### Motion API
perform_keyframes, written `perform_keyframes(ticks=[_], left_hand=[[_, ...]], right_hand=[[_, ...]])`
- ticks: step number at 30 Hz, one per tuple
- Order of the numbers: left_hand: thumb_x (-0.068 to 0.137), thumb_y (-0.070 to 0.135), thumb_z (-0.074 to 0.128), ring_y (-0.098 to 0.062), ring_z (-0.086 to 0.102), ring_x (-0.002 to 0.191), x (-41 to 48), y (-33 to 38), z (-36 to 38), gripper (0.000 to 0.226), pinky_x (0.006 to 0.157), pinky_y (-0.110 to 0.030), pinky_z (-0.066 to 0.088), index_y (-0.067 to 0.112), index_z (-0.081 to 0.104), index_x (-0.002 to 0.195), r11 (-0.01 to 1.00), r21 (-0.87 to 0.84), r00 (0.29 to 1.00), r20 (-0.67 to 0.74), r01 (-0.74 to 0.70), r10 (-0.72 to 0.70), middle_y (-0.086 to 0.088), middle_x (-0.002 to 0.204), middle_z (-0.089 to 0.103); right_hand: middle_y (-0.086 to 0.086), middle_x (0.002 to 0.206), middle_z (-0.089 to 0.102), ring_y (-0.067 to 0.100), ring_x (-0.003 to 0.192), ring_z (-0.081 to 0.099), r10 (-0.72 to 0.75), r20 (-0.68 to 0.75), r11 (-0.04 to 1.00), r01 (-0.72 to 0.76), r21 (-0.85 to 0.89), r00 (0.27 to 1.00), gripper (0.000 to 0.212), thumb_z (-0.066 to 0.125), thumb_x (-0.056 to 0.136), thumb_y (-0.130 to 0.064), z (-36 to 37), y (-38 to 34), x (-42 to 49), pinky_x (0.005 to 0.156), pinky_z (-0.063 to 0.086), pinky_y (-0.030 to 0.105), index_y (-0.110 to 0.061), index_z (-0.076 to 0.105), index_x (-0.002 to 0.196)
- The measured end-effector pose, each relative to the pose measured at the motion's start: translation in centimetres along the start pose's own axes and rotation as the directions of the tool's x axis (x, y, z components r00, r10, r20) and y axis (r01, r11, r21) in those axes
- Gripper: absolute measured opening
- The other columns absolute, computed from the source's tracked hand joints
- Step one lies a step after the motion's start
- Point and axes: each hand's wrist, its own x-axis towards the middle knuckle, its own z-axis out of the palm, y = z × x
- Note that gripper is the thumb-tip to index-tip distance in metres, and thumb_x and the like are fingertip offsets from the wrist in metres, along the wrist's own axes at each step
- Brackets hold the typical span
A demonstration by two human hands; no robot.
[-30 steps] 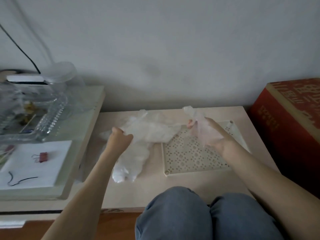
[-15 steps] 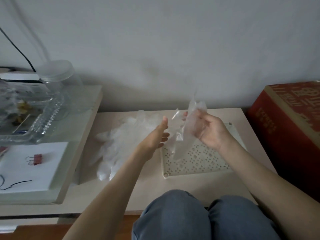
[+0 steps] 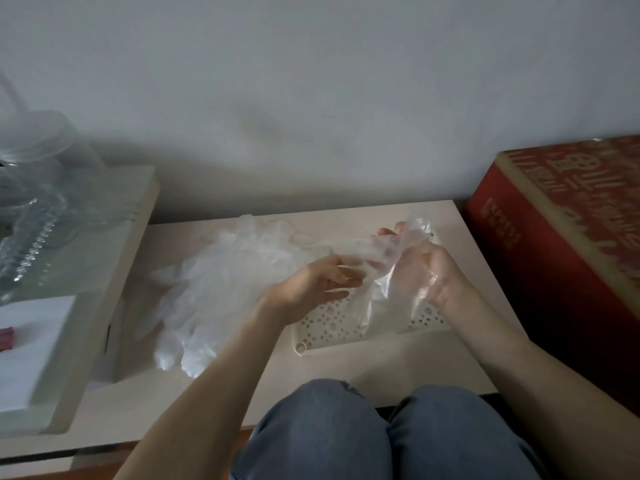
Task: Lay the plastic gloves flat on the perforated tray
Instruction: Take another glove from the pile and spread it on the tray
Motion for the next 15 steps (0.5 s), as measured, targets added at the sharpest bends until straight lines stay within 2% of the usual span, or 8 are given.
perform_keyframes(ticks=[2, 3, 5, 7, 10, 12, 14, 15], left_hand=[[0.085, 0.019, 0.054, -0.021, 0.063, 0.098, 0.7, 0.1, 1.3, 0.032, 0.087, -0.028, 0.052, 0.0, 0.063, 0.108, 0.998, 0.014, 0.997, -0.048, -0.061, 0.062, -0.007, 0.097, 0.067], [0.091, 0.016, 0.054, -0.017, 0.064, 0.087, 1.2, 0.2, 2.0, 0.018, 0.078, -0.024, 0.053, 0.002, 0.065, 0.095, 0.996, 0.036, 0.988, -0.131, -0.083, 0.087, -0.005, 0.084, 0.067], [0.097, 0.011, 0.051, -0.009, 0.063, 0.065, 2.3, 0.0, 2.5, 0.018, 0.069, -0.027, 0.053, 0.006, 0.059, 0.081, 0.989, 0.114, 0.932, -0.339, -0.095, 0.129, -0.003, 0.069, 0.062], [0.097, 0.014, 0.05, -0.01, 0.062, 0.053, 3.1, -0.1, 2.6, 0.015, 0.064, -0.033, 0.054, 0.006, 0.053, 0.084, 0.975, 0.214, 0.859, -0.488, -0.052, 0.153, -0.001, 0.064, 0.065], [0.097, 0.017, 0.05, -0.015, 0.057, 0.045, 3.0, -0.1, 2.0, 0.016, 0.048, -0.024, 0.047, 0.006, 0.051, 0.084, 0.903, 0.427, 0.779, -0.579, 0.038, 0.24, 0.001, 0.06, 0.065], [0.096, 0.015, 0.049, -0.013, 0.051, 0.039, 2.7, -0.1, 1.6, 0.016, 0.041, -0.022, 0.041, 0.007, 0.051, 0.082, 0.87, 0.492, 0.735, -0.603, 0.036, 0.31, -0.002, 0.059, 0.062], [0.097, 0.016, 0.046, -0.013, 0.047, 0.037, 2.6, -0.2, 1.3, 0.017, 0.041, -0.023, 0.039, 0.007, 0.053, 0.083, 0.841, 0.539, 0.71, -0.611, 0.048, 0.352, -0.004, 0.059, 0.06], [0.097, 0.016, 0.045, -0.013, 0.047, 0.039, 2.6, -0.3, 1.3, 0.018, 0.042, -0.024, 0.039, 0.007, 0.055, 0.085, 0.83, 0.555, 0.706, -0.61, 0.057, 0.359, -0.004, 0.059, 0.06]], right_hand=[[0.001, 0.095, 0.07, 0.02, 0.086, 0.067, 0.046, 0.02, 0.997, -0.045, -0.063, 0.999, 0.034, 0.086, 0.042, -0.017, 0.3, 0.0, -0.1, 0.075, 0.054, 0.03, -0.019, 0.07, 0.071], [0.001, 0.098, 0.069, 0.021, 0.086, 0.067, 0.063, 0.021, 0.994, -0.061, -0.094, 0.998, 0.029, 0.083, 0.05, -0.02, -0.1, 0.2, 0.1, 0.075, 0.053, 0.03, -0.019, 0.069, 0.076], [0.006, 0.102, 0.068, 0.023, 0.09, 0.068, 0.097, -0.054, 0.993, -0.1, -0.069, 0.994, 0.013, 0.067, 0.079, -0.029, -0.5, 0.4, 0.6, 0.08, 0.054, 0.033, -0.017, 0.069, 0.085], [0.011, 0.116, 0.066, 0.028, 0.109, 0.064, 0.169, -0.156, 0.977, -0.187, -0.106, 0.973, 0.049, 0.052, 0.085, -0.056, -1.7, 0.2, 0.9, 0.098, 0.047, 0.044, -0.014, 0.072, 0.101], [0.009, 0.134, 0.058, 0.027, 0.126, 0.053, 0.24, -0.201, 0.921, -0.288, -0.261, 0.95, 0.094, 0.048, 0.066, -0.083, -3.5, -0.2, 0.5, 0.11, 0.032, 0.055, -0.017, 0.056, 0.133], [0.014, 0.128, 0.06, 0.032, 0.114, 0.061, 0.26, -0.155, 0.927, -0.292, -0.236, 0.953, 0.088, 0.047, 0.072, -0.075, -3.6, -0.3, -0.1, 0.097, 0.046, 0.058, -0.014, 0.051, 0.135], [0.018, 0.113, 0.067, 0.032, 0.096, 0.069, 0.267, -0.114, 0.934, -0.286, -0.213, 0.957, 0.063, 0.05, 0.081, -0.051, -3.1, -0.5, -0.4, 0.075, 0.058, 0.047, -0.008, 0.053, 0.127], [0.016, 0.105, 0.069, 0.029, 0.089, 0.07, 0.273, -0.111, 0.914, -0.294, -0.279, 0.956, 0.052, 0.054, 0.083, -0.038, -2.6, -0.5, -0.7, 0.069, 0.059, 0.041, -0.006, 0.056, 0.124]])
